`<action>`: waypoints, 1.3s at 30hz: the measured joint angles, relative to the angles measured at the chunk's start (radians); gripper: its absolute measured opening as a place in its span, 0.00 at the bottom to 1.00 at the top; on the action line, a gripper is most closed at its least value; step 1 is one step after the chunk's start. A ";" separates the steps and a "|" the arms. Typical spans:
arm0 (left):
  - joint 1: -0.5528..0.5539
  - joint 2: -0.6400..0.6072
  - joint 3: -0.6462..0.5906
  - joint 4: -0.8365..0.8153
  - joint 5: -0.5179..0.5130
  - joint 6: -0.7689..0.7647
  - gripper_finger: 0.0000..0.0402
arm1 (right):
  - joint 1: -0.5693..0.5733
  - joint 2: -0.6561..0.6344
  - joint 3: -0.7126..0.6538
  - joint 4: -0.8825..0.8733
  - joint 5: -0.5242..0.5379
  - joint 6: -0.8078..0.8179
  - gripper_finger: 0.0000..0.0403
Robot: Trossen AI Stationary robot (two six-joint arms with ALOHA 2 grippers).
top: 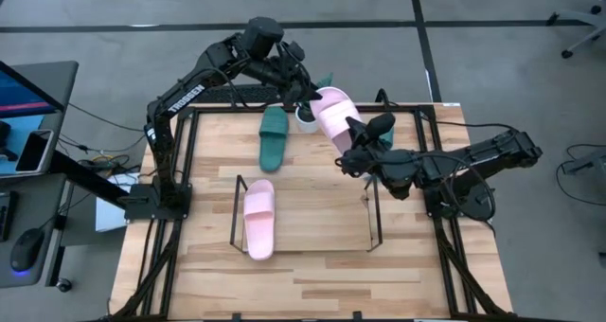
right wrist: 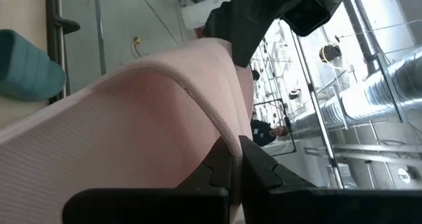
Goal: Pick and place slides into the shelf
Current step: Put the pink slide on the shelf
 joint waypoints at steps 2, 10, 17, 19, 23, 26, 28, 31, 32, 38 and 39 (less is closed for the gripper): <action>0.000 0.000 0.000 0.001 0.000 0.000 0.44 | 0.002 0.000 0.000 0.000 0.000 -0.001 0.00; -0.015 0.000 0.000 0.009 0.000 0.013 0.44 | -0.008 0.000 0.000 0.004 -0.004 -0.015 0.00; -0.034 0.000 0.000 0.010 -0.006 0.084 0.35 | -0.014 0.000 0.000 0.004 -0.008 -0.018 0.00; -0.036 0.000 0.000 0.010 -0.014 0.089 0.27 | -0.014 0.000 0.000 0.005 -0.008 -0.019 0.00; -0.036 0.000 0.000 0.013 -0.026 0.093 0.07 | -0.014 0.000 0.000 0.006 -0.010 -0.022 0.00; -0.038 0.000 0.000 0.014 -0.033 0.098 0.07 | -0.014 0.000 0.000 0.009 -0.010 -0.022 0.00; -0.044 0.000 0.000 0.013 -0.057 0.111 0.07 | -0.014 0.000 0.000 0.009 -0.009 -0.022 0.00; -0.052 0.000 0.000 0.013 -0.066 0.133 0.07 | -0.014 0.000 0.000 0.009 -0.011 -0.022 0.00; -0.055 0.000 0.000 0.012 -0.072 0.136 0.07 | -0.014 0.000 0.000 0.008 -0.013 -0.023 0.00; -0.058 0.000 0.000 0.009 -0.083 0.142 0.07 | -0.014 0.000 0.000 0.005 -0.049 -0.024 0.11; -0.059 0.000 0.000 0.009 -0.082 0.142 0.07 | -0.014 0.000 0.000 0.005 -0.054 -0.024 0.14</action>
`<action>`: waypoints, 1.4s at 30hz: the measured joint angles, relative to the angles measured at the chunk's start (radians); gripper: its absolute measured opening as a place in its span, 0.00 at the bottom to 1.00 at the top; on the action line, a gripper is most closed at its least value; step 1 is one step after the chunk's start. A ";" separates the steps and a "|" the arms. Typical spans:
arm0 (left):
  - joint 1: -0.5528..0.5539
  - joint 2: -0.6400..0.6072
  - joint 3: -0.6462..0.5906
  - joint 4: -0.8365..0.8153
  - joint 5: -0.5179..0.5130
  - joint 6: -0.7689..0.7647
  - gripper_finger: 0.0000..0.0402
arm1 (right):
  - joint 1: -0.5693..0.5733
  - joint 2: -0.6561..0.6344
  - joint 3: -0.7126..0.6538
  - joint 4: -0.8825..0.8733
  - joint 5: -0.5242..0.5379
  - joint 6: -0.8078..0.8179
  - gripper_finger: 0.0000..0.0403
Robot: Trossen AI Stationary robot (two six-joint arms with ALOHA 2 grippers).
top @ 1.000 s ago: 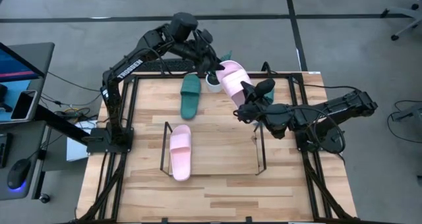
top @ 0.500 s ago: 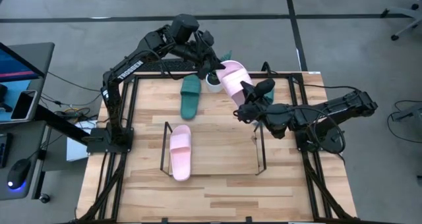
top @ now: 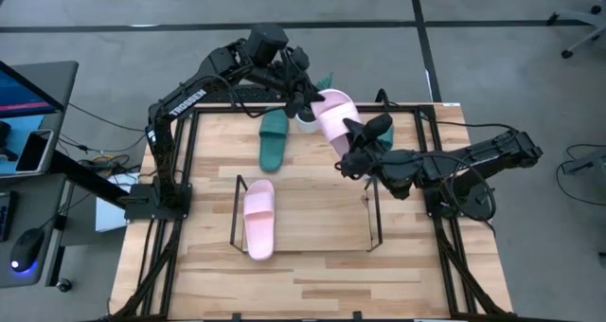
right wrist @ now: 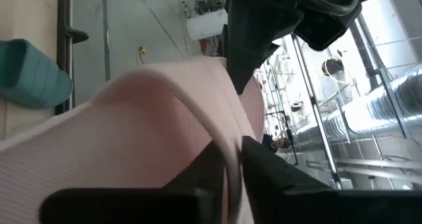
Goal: Pick and place slides into the shelf
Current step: Put the pink slide on the shelf
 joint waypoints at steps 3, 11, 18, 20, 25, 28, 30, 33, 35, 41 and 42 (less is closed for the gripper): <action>-0.001 0.000 0.000 0.000 0.007 0.000 0.07 | -0.001 0.000 0.000 0.000 -0.008 0.000 0.20; -0.001 0.000 0.000 -0.005 0.007 0.000 0.07 | -0.001 0.000 0.000 -0.011 -0.007 0.003 0.40; -0.001 0.000 -0.001 -0.025 0.000 0.001 0.07 | 0.003 -0.001 0.000 -0.149 0.001 0.045 0.55; 0.001 0.000 -0.001 -0.025 -0.002 0.001 0.07 | 0.010 -0.003 0.000 -0.173 0.001 0.057 0.56; 0.022 0.000 -0.001 -0.028 -0.001 0.001 0.07 | 0.037 -0.014 0.006 -0.205 0.001 0.098 0.52; 0.038 0.000 -0.001 -0.035 0.004 0.001 0.07 | 0.059 -0.020 0.032 -0.222 0.016 0.108 0.50; 0.046 0.000 -0.001 -0.051 0.007 0.001 0.07 | 0.083 -0.032 0.042 -0.246 0.021 0.116 0.48; 0.058 0.000 -0.001 -0.079 0.026 0.019 0.07 | 0.110 -0.055 0.057 -0.258 0.038 0.129 0.46; 0.064 0.000 -0.001 -0.104 0.033 0.038 0.07 | 0.129 -0.068 0.061 -0.310 0.059 0.158 0.45; 0.078 -0.001 -0.001 -0.192 0.102 0.078 0.07 | 0.175 -0.110 0.063 -0.383 0.156 0.237 0.45; 0.078 -0.001 -0.001 -0.212 0.110 0.086 0.07 | 0.183 -0.118 0.063 -0.381 0.173 0.245 0.45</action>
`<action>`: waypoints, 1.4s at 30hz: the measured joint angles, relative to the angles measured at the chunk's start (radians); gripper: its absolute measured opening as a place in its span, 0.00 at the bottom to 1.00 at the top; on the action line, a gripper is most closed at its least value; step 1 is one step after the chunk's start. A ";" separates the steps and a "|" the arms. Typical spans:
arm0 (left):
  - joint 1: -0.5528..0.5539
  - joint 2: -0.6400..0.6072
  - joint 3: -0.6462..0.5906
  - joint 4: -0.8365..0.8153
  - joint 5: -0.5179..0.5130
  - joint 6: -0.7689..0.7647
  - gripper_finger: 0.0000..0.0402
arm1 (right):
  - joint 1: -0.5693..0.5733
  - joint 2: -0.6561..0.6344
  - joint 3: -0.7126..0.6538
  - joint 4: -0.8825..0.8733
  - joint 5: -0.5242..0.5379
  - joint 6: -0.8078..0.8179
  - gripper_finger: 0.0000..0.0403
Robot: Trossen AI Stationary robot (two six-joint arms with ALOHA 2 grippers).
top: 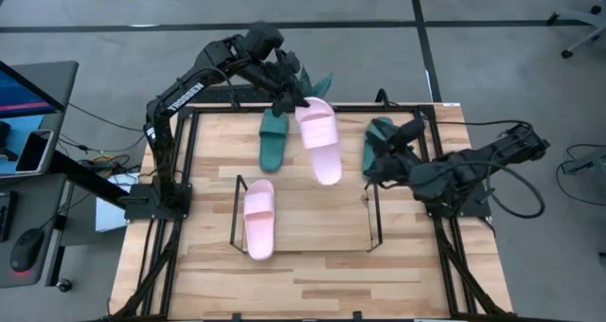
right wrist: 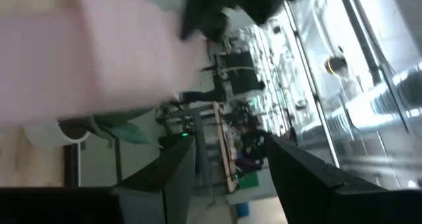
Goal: Pick and place slides into the shelf
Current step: Put the pink slide on the shelf
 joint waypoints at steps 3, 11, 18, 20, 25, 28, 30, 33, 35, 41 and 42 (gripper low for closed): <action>-0.001 -0.006 0.000 -0.038 0.002 0.016 0.07 | 0.022 -0.028 0.001 0.019 0.030 0.015 0.45; -0.008 -0.095 0.002 -0.107 0.011 0.077 0.07 | 0.055 -0.120 0.001 0.051 0.068 0.029 0.44; -0.067 -0.103 -0.022 -0.176 0.078 0.119 0.07 | 0.052 -0.177 0.001 0.090 0.069 0.029 0.41; -0.084 -0.103 -0.050 -0.190 0.124 0.130 0.07 | 0.053 -0.184 0.001 0.090 0.077 0.029 0.40; -0.125 -0.131 -0.178 -0.191 0.158 0.140 0.07 | 0.055 -0.188 0.001 0.089 0.094 0.045 0.38; -0.129 -0.155 -0.258 -0.193 0.187 0.144 0.07 | 0.056 -0.186 0.001 0.088 0.097 0.048 0.37; -0.136 -0.167 -0.300 -0.186 0.195 0.144 0.06 | 0.056 -0.186 0.001 0.088 0.099 0.052 0.37; -0.153 -0.174 -0.352 -0.148 0.232 0.148 0.06 | 0.056 -0.186 0.001 0.088 0.109 0.057 0.37; -0.167 -0.174 -0.388 -0.085 0.239 0.142 0.06 | 0.056 -0.186 0.001 0.088 0.114 0.063 0.37; -0.189 -0.168 -0.479 0.077 0.300 0.093 0.06 | 0.056 -0.185 0.001 0.088 0.123 0.072 0.36; -0.190 -0.167 -0.493 0.086 0.301 0.089 0.06 | 0.056 -0.185 0.001 0.088 0.124 0.072 0.36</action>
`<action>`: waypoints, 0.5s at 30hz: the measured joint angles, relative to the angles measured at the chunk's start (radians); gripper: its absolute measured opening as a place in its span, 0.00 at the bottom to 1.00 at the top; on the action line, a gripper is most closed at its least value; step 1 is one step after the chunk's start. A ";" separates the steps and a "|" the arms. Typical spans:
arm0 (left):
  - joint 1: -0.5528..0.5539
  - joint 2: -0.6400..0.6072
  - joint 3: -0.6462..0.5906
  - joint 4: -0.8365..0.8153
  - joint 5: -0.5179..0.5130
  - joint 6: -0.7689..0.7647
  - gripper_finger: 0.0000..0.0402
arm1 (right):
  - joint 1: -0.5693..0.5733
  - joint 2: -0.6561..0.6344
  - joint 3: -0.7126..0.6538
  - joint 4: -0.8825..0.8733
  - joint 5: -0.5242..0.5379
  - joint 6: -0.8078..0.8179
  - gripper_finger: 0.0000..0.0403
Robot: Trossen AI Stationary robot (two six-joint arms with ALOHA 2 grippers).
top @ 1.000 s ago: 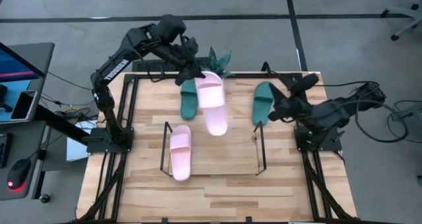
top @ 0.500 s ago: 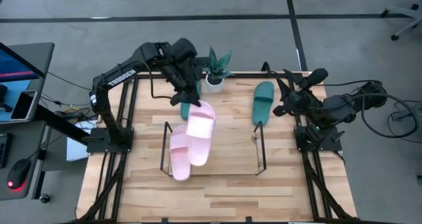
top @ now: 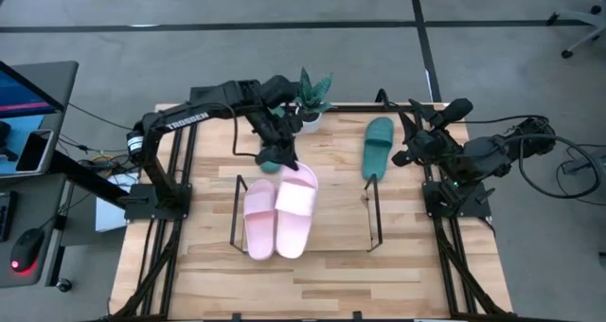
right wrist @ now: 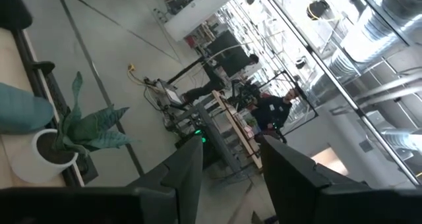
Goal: Pick and place slides into the shelf
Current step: Put the pink slide on the shelf
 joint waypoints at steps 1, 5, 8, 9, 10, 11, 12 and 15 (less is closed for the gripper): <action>0.000 0.000 -0.016 0.011 0.002 -0.005 0.06 | 0.000 0.000 0.000 0.000 0.000 0.000 0.36; 0.000 0.001 -0.078 0.099 0.007 -0.066 0.06 | 0.000 0.000 0.000 0.000 0.013 0.009 0.36; -0.003 0.001 -0.118 0.184 0.008 -0.112 0.06 | 0.000 0.000 0.000 -0.008 0.016 0.015 0.35; -0.003 0.001 -0.131 0.214 0.008 -0.127 0.06 | 0.000 0.000 0.000 -0.008 0.016 0.015 0.35; -0.003 0.001 -0.140 0.227 0.008 -0.138 0.06 | 0.000 0.000 0.000 -0.008 0.016 0.016 0.35; -0.003 0.001 -0.147 0.233 0.009 -0.143 0.06 | 0.000 0.000 0.000 -0.008 0.016 0.016 0.35; -0.003 0.001 -0.157 0.245 0.013 -0.151 0.06 | 0.000 0.000 0.000 -0.008 0.016 0.016 0.35; -0.003 0.000 -0.195 0.284 0.015 -0.181 0.06 | 0.000 0.000 0.000 -0.008 0.017 0.016 0.35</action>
